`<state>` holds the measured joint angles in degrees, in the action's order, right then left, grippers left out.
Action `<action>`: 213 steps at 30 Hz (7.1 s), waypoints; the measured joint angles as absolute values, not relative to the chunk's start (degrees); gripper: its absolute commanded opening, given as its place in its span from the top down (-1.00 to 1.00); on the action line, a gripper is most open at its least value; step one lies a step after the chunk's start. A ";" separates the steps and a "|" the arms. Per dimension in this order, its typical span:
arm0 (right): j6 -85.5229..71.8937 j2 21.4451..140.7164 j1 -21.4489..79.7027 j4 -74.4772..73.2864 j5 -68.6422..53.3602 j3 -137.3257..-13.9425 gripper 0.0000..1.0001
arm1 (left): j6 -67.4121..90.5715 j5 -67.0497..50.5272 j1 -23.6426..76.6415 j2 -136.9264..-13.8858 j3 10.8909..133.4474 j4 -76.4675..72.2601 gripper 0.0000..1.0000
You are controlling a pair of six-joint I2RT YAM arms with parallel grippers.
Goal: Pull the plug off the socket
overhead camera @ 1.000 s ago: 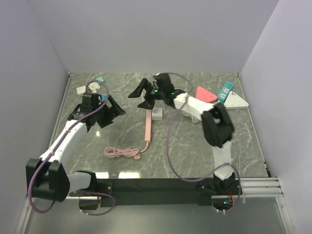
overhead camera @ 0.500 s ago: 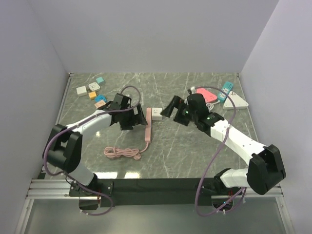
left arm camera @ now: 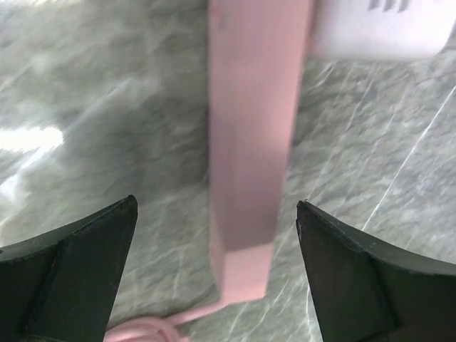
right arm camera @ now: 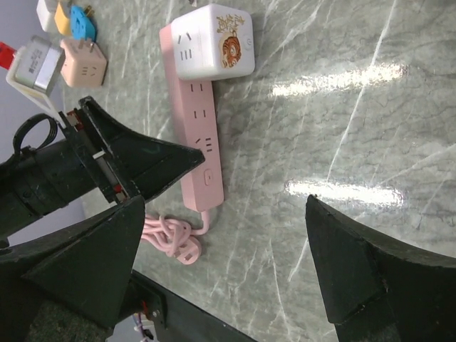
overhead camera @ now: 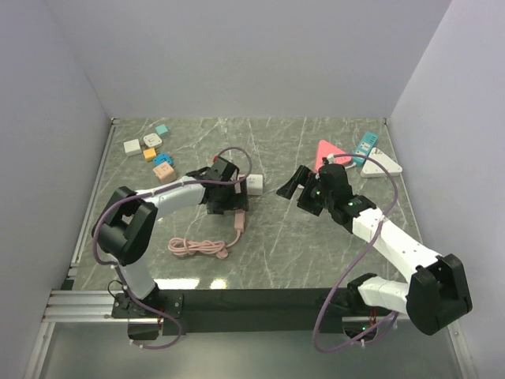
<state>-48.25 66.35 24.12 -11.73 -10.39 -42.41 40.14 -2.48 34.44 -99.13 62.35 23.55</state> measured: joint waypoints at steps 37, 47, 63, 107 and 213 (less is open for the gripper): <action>-49.63 91.09 21.37 2.33 -27.66 -47.79 -1.00 | 37.06 -8.25 38.00 -103.88 64.95 20.32 0.99; -52.45 94.91 21.43 9.65 -29.06 -47.64 -1.00 | 38.22 -12.53 37.93 -99.26 64.90 20.36 0.99; -59.64 101.38 22.13 19.81 -35.68 -49.17 1.00 | 40.03 -12.99 37.74 -95.79 61.14 19.57 0.99; -51.33 71.81 11.77 -7.81 -26.59 -52.53 1.00 | 41.69 -5.23 23.90 -110.67 79.72 29.95 0.99; -35.68 113.62 44.29 -42.19 -0.86 -88.73 -0.74 | 43.13 -10.31 12.38 -87.61 56.88 23.29 -0.86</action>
